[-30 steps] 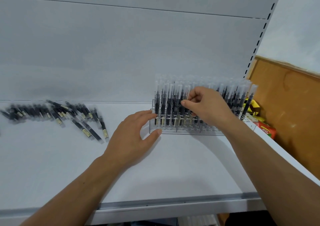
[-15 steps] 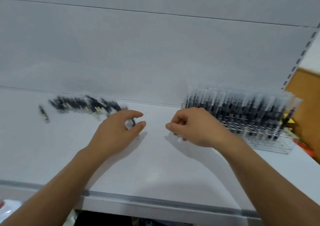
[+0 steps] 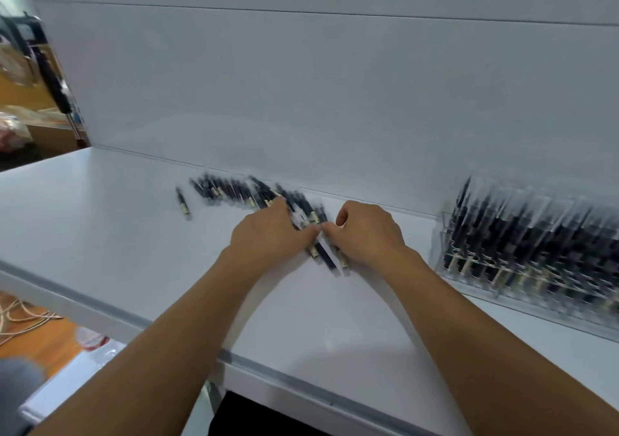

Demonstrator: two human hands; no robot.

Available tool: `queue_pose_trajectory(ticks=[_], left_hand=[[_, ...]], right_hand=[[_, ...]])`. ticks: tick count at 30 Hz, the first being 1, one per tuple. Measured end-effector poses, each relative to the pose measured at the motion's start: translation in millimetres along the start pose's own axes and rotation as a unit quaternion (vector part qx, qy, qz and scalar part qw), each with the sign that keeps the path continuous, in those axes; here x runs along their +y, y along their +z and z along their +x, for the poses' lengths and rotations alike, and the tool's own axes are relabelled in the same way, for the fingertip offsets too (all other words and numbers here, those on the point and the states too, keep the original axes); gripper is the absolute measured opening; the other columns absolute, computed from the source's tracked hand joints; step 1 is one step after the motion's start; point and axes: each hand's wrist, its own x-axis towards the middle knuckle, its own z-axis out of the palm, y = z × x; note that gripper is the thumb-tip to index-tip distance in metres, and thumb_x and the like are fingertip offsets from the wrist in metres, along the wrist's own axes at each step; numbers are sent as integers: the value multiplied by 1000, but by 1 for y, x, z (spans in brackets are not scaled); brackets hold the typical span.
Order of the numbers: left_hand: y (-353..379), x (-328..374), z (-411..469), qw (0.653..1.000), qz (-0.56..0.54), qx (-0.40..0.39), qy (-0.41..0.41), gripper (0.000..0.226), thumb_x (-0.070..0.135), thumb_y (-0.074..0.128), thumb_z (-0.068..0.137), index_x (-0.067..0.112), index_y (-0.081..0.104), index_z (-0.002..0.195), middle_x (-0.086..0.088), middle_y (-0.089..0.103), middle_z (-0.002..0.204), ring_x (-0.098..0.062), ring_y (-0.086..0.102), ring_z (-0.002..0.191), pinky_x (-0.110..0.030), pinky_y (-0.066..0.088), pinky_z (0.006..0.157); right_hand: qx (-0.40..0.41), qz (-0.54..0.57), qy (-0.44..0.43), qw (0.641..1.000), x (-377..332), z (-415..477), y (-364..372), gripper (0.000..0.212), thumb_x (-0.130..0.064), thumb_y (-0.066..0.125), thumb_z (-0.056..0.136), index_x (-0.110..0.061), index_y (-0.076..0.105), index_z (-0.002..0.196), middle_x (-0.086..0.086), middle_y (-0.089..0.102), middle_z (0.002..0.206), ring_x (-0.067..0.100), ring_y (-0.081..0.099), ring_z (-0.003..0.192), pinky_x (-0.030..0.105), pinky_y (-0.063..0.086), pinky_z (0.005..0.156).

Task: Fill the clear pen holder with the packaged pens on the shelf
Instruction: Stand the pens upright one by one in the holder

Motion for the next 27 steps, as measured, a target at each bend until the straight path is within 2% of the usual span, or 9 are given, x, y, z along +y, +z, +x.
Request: queue_pose_trajectory(ticks=[3, 6, 15, 18, 20, 22, 24, 27], left_hand=[[2, 8, 7, 999, 35, -12, -5, 68, 71, 56, 79, 15, 43, 114, 0, 57, 95, -25, 58, 95, -33, 42, 73], [2, 12, 12, 999, 37, -24, -18, 63, 61, 64, 78, 15, 42, 115, -1, 57, 96, -26, 59, 96, -32, 41, 71], [-1, 1, 17, 997, -57, -42, -21, 58, 37, 72, 80, 12, 38, 120, -4, 58, 90, -24, 59, 88, -32, 42, 64], [-1, -2, 15, 997, -62, -38, -19, 55, 34, 72, 79, 12, 40, 119, -6, 62, 89, -24, 61, 86, -32, 45, 64], [-3, 0, 14, 998, -47, -40, -16, 58, 32, 71, 79, 10, 40, 122, -7, 62, 89, -23, 61, 85, -33, 47, 64], [-5, 3, 15, 999, -21, -45, -13, 62, 29, 72, 79, 8, 38, 126, -5, 59, 89, -21, 59, 84, -31, 46, 62], [-7, 7, 18, 998, -17, -61, -19, 56, 25, 72, 77, 8, 40, 120, -5, 58, 90, -21, 60, 84, -34, 50, 65], [-11, 8, 21, 997, -25, -72, -22, 22, 15, 69, 75, 8, 49, 83, -4, 56, 69, -21, 59, 67, -29, 46, 58]], right_hand=[[-14, 2, 6, 1000, 3, 9, 3, 25, -42, 61, 88, -17, 66, 88, 2, 69, 91, 24, 62, 91, 30, 49, 71], [-19, 19, 6, 1000, 5, 14, 5, 16, -30, 64, 83, -15, 67, 80, 2, 70, 83, 23, 64, 86, 33, 54, 72], [-35, 116, 17, 993, 15, 9, 4, 21, -24, 64, 87, -5, 72, 89, 9, 72, 93, 25, 65, 90, 36, 53, 79], [-32, 156, 16, 987, 18, 5, 2, 22, -19, 58, 87, -2, 71, 91, 14, 72, 93, 22, 60, 76, 35, 51, 72], [-32, 195, 19, 980, 19, 0, 0, 19, -19, 58, 86, -6, 72, 85, 11, 73, 88, 20, 57, 71, 31, 45, 66], [-35, 219, 20, 975, 19, -6, -5, 20, -18, 58, 87, -15, 74, 74, 2, 73, 80, 18, 61, 72, 29, 47, 68], [-32, 230, 18, 973, 19, -12, -9, 21, -17, 59, 87, -20, 73, 72, -2, 72, 77, 15, 60, 69, 30, 51, 70], [-29, 248, 21, 968, 20, -21, -14, 13, -16, 62, 85, -19, 72, 79, -4, 69, 73, 12, 60, 64, 29, 52, 64]])
